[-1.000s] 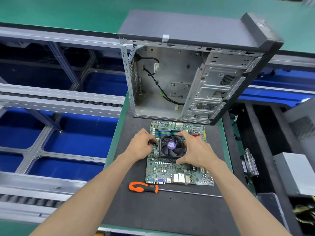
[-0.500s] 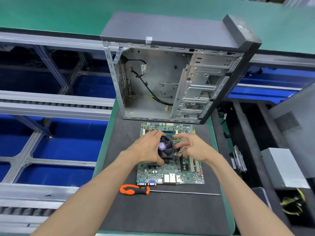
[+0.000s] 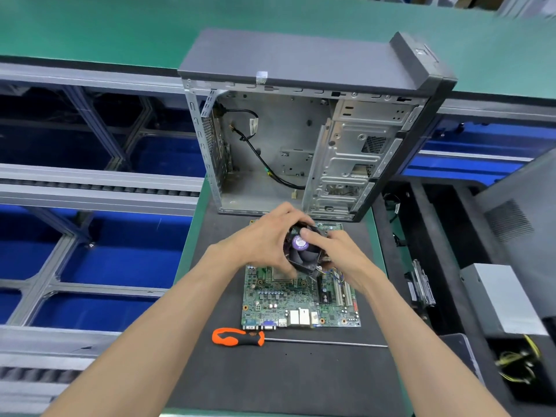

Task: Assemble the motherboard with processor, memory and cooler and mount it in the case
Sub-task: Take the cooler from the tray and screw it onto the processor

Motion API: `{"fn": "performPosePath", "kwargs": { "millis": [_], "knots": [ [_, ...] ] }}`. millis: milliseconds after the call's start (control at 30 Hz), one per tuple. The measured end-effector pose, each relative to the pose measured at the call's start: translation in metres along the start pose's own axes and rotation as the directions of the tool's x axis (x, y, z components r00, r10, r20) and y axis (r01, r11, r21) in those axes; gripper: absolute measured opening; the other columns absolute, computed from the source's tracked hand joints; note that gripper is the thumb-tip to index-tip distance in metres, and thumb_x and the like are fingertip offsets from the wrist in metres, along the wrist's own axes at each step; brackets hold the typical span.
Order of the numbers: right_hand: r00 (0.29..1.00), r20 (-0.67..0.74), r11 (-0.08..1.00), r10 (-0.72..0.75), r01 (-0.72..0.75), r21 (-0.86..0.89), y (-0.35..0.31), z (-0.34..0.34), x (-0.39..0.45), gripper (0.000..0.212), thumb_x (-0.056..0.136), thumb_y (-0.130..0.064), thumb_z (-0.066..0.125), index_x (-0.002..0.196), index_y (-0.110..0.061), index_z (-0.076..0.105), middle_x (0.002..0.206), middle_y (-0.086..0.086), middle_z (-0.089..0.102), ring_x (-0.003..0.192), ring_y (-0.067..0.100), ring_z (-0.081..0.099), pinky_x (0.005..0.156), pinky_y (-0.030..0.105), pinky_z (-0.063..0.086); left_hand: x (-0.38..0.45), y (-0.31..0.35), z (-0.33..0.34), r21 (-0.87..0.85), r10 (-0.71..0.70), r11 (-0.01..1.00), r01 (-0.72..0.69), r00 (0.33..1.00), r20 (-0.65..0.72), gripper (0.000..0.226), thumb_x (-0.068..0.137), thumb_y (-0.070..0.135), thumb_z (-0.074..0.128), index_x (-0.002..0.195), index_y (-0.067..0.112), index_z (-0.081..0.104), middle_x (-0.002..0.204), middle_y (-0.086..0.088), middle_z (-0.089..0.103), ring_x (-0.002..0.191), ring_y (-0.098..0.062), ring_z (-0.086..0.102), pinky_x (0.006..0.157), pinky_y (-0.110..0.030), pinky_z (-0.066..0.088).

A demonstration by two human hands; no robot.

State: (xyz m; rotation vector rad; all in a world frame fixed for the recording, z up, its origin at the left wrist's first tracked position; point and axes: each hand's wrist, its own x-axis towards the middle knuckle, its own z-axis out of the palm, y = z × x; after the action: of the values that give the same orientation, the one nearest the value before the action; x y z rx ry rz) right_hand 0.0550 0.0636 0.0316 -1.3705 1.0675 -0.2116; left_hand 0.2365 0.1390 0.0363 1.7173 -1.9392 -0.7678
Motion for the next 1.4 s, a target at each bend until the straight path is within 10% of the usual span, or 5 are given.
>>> {"fn": "performPosePath", "kwargs": {
  "millis": [133,333,667,867,1400],
  "knots": [
    [0.995,-0.051,0.909,0.085,-0.057,0.412,0.002,0.004,-0.005,0.033,0.086,-0.035,0.074,0.100,-0.005,0.071,0.085,0.012,0.073,0.064,0.018,0.061,0.047,0.024,0.046,-0.009,-0.007,-0.001,-0.365,-0.266,0.911,0.193,0.950,-0.164,0.119,0.050,0.026,0.100,0.147,0.037,0.031,0.137,0.007,0.044,0.122,-0.006,0.051,0.104,-0.028,0.043],
    [0.993,-0.002,0.719,0.117,-0.083,0.690,0.012,0.021,-0.017,0.029,0.083,-0.027,0.078,0.108,-0.013,0.074,0.106,0.014,0.074,0.092,0.026,0.067,0.081,0.043,0.058,-0.019,-0.003,0.023,-0.917,-0.491,0.315,0.245,0.869,0.063,0.053,0.078,0.044,0.076,0.125,0.026,0.062,0.112,-0.006,0.073,0.092,-0.025,0.073,0.080,-0.041,0.059],
    [0.980,-0.186,0.994,-0.068,0.084,0.076,0.021,-0.001,-0.019,0.056,0.076,-0.044,0.075,0.125,-0.023,0.062,0.127,-0.003,0.065,0.108,0.011,0.065,0.087,0.038,0.055,-0.011,-0.019,0.012,-0.789,-0.532,0.488,0.373,0.844,0.070,0.025,0.080,0.045,0.072,0.100,0.032,0.078,0.103,0.005,0.077,0.102,-0.015,0.071,0.094,-0.037,0.048],
    [0.843,0.261,0.634,-0.470,0.529,-0.564,0.009,-0.001,-0.012,0.124,0.057,-0.032,0.091,0.156,-0.038,0.015,0.156,-0.021,0.021,0.141,0.000,0.023,0.107,0.016,0.025,-0.005,-0.013,-0.002,-0.610,-0.451,0.640,0.467,0.871,0.193,0.025,0.074,0.057,0.073,0.092,0.041,0.079,0.098,0.014,0.077,0.090,-0.002,0.071,0.087,-0.030,0.047],
    [0.893,0.178,0.578,-0.414,0.409,-0.706,0.030,0.017,-0.003,0.104,0.044,-0.054,0.091,0.133,-0.032,0.043,0.121,-0.014,0.046,0.105,0.013,0.052,0.084,0.032,0.044,-0.048,-0.044,0.000,-0.708,-0.545,0.585,0.396,0.838,0.018,0.005,0.088,0.012,0.075,0.086,0.009,0.077,0.075,-0.006,0.069,0.067,-0.012,0.060,0.061,-0.021,0.051]
  ]
}}
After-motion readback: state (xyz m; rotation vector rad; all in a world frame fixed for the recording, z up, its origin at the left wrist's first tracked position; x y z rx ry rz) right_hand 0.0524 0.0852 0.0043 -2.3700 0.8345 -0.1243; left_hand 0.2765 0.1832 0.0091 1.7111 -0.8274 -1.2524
